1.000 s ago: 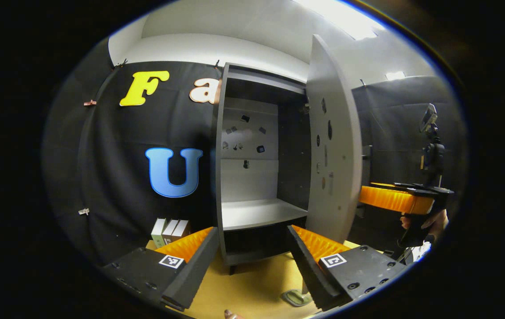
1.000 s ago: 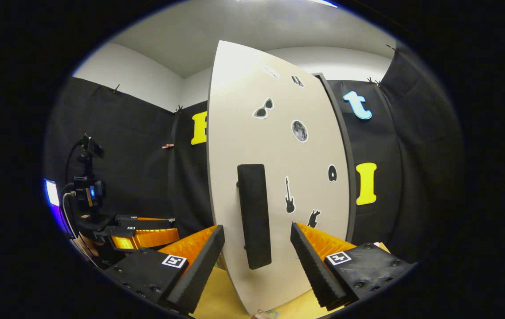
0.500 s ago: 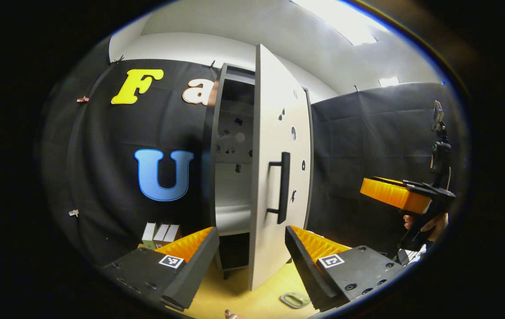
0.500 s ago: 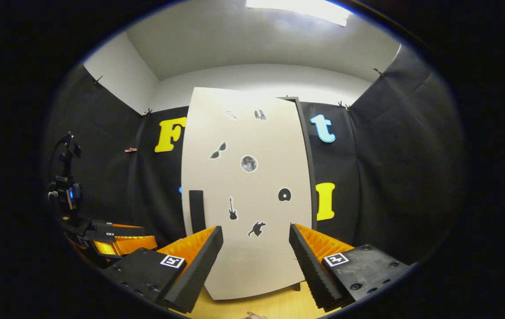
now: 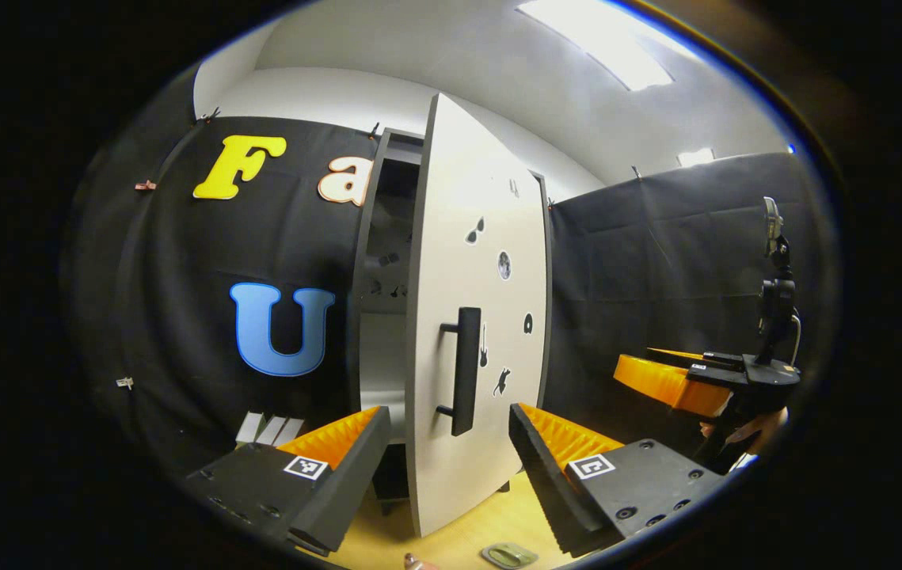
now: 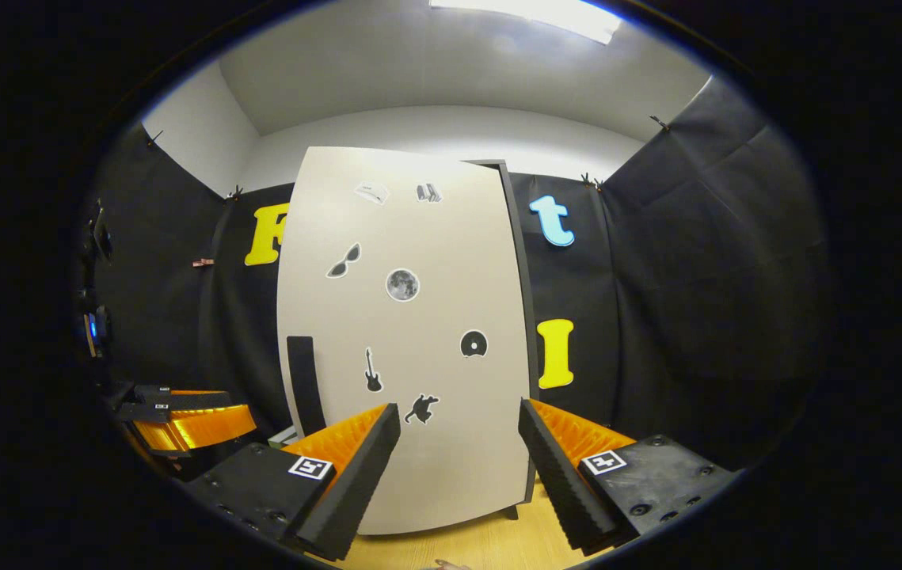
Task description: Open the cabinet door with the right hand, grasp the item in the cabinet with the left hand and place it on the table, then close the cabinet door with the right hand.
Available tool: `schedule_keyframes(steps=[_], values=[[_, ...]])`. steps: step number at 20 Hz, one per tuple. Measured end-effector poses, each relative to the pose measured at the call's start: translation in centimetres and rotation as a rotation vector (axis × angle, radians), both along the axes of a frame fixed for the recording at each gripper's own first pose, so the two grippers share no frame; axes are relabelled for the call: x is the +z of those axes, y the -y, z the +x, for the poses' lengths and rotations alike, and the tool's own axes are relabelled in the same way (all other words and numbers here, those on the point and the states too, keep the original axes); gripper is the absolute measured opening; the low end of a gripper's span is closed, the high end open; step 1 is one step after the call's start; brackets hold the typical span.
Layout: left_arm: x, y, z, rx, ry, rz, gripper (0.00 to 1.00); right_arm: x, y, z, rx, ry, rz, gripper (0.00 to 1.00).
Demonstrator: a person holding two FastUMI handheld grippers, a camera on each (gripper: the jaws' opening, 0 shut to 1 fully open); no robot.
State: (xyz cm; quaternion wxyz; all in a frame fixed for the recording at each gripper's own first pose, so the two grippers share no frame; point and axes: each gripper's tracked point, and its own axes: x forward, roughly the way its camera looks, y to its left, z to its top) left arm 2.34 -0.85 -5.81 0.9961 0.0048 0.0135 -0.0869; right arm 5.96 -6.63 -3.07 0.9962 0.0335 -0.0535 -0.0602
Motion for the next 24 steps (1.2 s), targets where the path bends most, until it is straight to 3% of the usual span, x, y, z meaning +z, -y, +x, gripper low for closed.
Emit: schedule_keyframes(steps=[12,24], values=[[-0.5,0.0,2.2,0.018,-0.024,0.008,0.94,-0.2,0.7,-0.1,0.024,-0.001,-0.052,0.98],[0.5,-0.7,2.9,0.026,0.047,0.008,0.94,0.0,0.9,-1.1,0.023,-0.001,-0.030,0.98]])
